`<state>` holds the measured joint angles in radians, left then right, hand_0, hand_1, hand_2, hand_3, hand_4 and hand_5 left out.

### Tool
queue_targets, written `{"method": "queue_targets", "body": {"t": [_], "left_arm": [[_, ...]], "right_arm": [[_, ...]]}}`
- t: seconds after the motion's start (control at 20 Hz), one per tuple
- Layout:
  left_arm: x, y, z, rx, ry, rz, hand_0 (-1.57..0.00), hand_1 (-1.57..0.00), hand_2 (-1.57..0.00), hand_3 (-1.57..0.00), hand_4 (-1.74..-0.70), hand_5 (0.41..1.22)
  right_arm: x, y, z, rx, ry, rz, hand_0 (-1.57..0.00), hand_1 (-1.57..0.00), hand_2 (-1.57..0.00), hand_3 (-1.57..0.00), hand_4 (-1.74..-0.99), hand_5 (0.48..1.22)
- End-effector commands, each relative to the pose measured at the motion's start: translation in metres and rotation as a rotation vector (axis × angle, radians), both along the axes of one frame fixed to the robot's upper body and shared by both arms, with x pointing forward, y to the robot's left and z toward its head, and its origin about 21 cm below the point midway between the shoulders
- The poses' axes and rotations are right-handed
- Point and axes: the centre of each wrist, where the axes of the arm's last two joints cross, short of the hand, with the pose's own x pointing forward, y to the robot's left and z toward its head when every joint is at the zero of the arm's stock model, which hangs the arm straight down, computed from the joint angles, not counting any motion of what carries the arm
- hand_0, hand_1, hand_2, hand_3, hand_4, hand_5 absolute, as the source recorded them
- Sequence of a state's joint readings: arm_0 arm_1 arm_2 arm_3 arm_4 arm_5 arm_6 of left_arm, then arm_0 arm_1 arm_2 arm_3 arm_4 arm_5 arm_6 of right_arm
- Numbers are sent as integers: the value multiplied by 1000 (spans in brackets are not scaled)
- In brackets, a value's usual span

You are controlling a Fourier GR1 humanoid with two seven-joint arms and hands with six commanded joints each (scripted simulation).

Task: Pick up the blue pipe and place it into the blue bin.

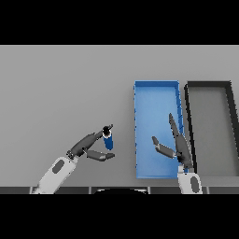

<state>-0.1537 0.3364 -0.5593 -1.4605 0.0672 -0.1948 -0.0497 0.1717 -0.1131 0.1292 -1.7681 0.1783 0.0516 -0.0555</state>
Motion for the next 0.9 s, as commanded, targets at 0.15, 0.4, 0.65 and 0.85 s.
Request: {"method": "queue_targets", "body": {"t": [0.15, 0.4, 0.65, 0.85], "left_arm": [[8, -18, -7, -56, 4, -30, 1, 1, 1, 1, -1171, 495], [10, -35, -10, -149, 3, -10, -34, -141, -224, -115, -1292, 617], [11, -45, -11, -179, 17, -6, -888, -999, -1035, -1009, -1526, 988], [1, -50, -16, -216, -36, -40, -1291, -1337, -1351, -1272, -1647, 1125]], "right_arm": [[0, -2, 3, 4, 1, -2, 1, 1, 1, 1, -1204, 607], [-3, -1, 1, 5, 0, 6, 1, 1, 1, 1, -1196, 605], [2, -7, 0, 20, 18, -13, 1, 1, 1, 1, -1195, 604], [2, -8, 2, 5, 11, -7, 1, 1, 1, 1, -1191, 602]]}}
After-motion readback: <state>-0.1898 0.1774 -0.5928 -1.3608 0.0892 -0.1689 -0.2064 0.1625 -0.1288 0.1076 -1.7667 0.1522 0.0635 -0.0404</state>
